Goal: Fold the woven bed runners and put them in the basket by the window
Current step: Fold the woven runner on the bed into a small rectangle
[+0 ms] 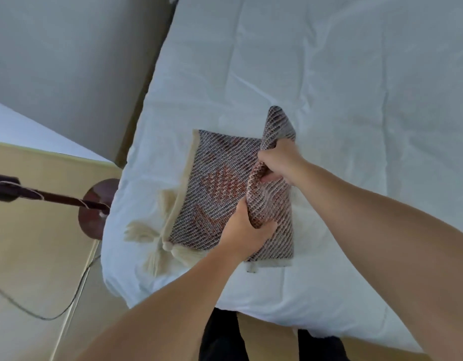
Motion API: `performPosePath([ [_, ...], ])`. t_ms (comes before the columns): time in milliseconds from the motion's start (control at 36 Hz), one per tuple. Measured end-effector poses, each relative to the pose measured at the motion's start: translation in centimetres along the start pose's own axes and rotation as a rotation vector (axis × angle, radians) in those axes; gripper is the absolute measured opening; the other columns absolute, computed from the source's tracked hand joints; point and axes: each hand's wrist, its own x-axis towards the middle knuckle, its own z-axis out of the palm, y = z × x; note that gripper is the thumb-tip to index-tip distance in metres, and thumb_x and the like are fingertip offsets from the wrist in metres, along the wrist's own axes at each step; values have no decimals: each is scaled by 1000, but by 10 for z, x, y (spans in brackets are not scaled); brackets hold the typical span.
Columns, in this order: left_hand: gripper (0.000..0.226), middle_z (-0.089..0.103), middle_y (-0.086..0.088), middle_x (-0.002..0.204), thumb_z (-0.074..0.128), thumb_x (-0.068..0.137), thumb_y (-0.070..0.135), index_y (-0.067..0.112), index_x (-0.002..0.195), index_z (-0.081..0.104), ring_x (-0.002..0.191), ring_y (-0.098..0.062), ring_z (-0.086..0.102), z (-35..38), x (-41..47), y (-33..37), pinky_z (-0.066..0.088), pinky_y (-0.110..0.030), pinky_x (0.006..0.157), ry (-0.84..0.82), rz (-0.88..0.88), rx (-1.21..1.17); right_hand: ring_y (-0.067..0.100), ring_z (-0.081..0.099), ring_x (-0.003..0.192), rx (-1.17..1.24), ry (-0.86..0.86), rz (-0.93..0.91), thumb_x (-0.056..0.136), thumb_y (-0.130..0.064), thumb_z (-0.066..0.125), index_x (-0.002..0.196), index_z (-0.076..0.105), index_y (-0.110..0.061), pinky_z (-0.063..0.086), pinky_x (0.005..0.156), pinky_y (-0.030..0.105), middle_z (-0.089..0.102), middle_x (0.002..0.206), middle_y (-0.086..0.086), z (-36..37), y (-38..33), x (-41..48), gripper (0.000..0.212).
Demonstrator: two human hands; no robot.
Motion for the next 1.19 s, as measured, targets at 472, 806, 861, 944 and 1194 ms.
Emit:
performPosePath([
  [472, 41, 55, 11, 95, 38, 99, 45, 22, 133, 39, 80, -11, 56, -106, 28, -131, 43, -25, 62, 183, -111, 84, 20, 70, 52, -310, 99, -95, 92, -24, 59, 98, 55, -9, 59, 49, 31, 64, 88, 8, 165, -27, 59, 16],
  [806, 26, 53, 2, 71, 28, 101, 42, 19, 106, 39, 59, -15, 53, -145, 47, -183, 35, -29, 46, 143, -102, 164, 21, 68, 51, -412, 100, -123, 90, -21, 54, 110, 53, -9, 51, 40, 27, 61, 82, 5, 231, -27, 88, 23],
  [861, 30, 56, 0, 78, 26, 101, 40, 16, 113, 39, 63, -19, 55, -144, 53, -188, 39, -31, 50, 137, -102, 251, 21, 68, 56, -464, 112, -130, 91, -24, 53, 117, 51, -7, 47, 43, 26, 62, 84, 5, 236, -23, 95, 32],
  [944, 41, 51, -6, 122, 27, 101, 32, 14, 138, 29, 100, -25, 55, -139, 58, -193, 47, -36, 76, 195, -64, 415, 30, 64, 82, -678, 188, -228, 94, -38, 49, 117, 48, -4, 43, 62, 34, 64, 98, 11, 243, -15, 105, 41],
  [1194, 56, 37, -10, 149, 22, 99, 31, 6, 149, 21, 141, -25, 27, -151, 137, -173, 6, -40, 120, 314, 175, 463, 35, 6, 148, -1174, 266, -572, 99, -50, 22, 152, 17, -9, 4, 120, 51, 8, 160, 19, 223, 7, 135, 67],
])
